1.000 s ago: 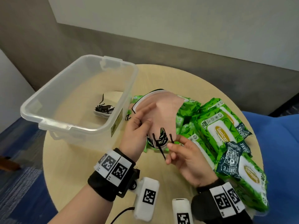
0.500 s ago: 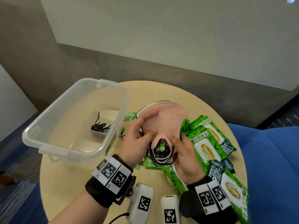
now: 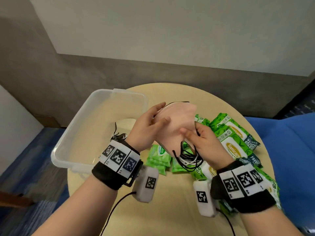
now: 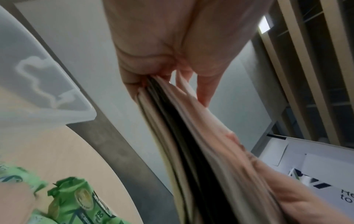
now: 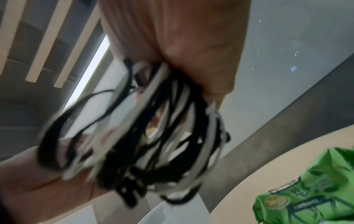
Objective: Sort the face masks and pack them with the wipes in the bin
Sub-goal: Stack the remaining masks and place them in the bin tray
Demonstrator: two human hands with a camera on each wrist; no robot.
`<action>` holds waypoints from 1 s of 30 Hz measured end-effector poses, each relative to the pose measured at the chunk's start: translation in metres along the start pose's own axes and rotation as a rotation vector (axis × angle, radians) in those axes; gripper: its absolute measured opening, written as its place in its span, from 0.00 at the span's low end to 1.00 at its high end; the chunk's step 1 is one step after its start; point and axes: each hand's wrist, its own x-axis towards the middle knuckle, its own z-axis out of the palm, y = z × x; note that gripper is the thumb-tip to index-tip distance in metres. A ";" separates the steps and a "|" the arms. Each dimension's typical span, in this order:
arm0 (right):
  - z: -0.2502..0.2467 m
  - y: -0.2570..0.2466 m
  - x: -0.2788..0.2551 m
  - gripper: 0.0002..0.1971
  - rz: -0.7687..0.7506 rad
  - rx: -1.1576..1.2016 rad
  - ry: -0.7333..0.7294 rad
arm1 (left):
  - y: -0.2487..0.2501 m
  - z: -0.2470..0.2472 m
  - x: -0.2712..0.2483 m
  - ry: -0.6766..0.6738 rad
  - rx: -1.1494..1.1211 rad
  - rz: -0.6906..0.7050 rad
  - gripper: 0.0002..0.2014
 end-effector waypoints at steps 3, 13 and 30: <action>0.002 -0.008 0.004 0.12 0.029 -0.101 -0.081 | -0.004 -0.007 0.002 -0.077 0.109 0.015 0.28; 0.017 0.002 0.017 0.19 0.059 -0.651 0.005 | -0.020 -0.019 0.004 -0.081 0.288 0.000 0.16; 0.035 0.024 0.053 0.17 0.064 -0.383 0.095 | -0.015 -0.035 0.020 -0.008 0.012 -0.172 0.25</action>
